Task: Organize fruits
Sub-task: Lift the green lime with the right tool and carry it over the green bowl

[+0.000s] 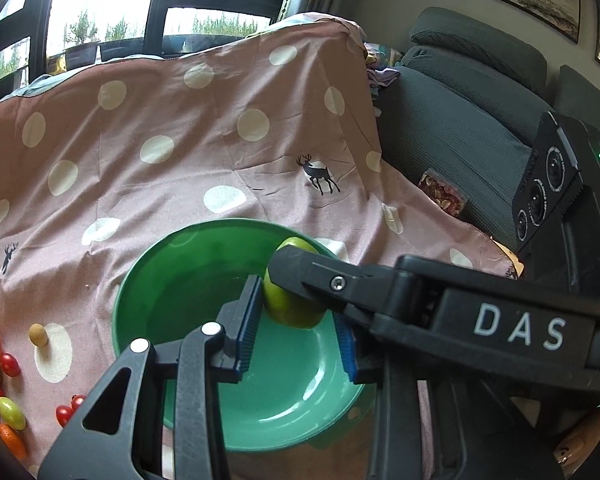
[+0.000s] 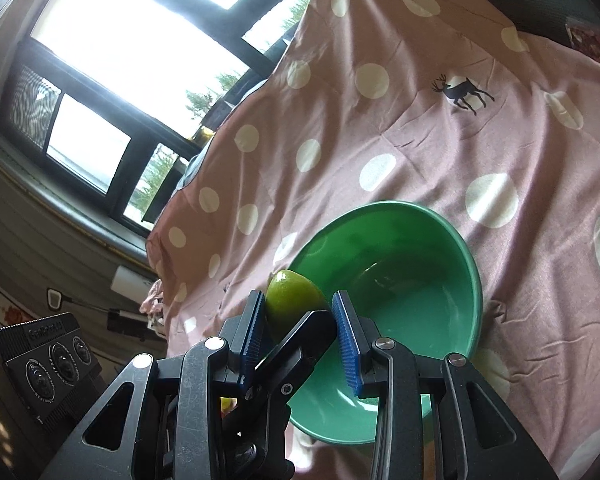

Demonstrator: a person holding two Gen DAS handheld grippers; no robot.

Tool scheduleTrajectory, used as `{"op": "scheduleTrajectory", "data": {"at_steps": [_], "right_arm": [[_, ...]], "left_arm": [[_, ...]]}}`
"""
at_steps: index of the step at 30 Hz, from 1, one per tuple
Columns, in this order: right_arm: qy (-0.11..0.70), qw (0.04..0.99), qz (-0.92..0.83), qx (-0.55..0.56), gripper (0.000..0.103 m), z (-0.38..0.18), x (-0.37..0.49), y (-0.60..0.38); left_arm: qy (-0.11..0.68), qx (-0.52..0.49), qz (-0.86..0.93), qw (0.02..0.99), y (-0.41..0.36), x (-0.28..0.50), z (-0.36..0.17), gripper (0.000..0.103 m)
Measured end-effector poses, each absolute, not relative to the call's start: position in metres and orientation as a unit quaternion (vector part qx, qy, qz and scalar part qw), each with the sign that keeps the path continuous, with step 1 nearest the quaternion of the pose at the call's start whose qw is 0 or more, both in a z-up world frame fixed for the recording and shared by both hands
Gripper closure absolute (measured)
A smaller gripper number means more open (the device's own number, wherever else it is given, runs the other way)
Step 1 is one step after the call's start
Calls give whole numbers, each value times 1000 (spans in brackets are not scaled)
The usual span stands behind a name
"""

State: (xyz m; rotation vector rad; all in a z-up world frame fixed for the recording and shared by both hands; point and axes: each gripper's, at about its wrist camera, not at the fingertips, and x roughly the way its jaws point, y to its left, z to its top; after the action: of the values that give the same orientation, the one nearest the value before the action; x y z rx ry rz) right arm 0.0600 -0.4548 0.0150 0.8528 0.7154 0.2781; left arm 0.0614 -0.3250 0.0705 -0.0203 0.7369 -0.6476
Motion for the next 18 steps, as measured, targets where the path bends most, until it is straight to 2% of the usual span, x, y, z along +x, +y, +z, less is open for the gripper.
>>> {"op": "scheduleTrajectory", "data": {"at_steps": [18], "right_arm": [[400,827,104,380,65,-7,76,-454]], "left_arm": [[411,-49,-311,856,-326,78,40,70]]}}
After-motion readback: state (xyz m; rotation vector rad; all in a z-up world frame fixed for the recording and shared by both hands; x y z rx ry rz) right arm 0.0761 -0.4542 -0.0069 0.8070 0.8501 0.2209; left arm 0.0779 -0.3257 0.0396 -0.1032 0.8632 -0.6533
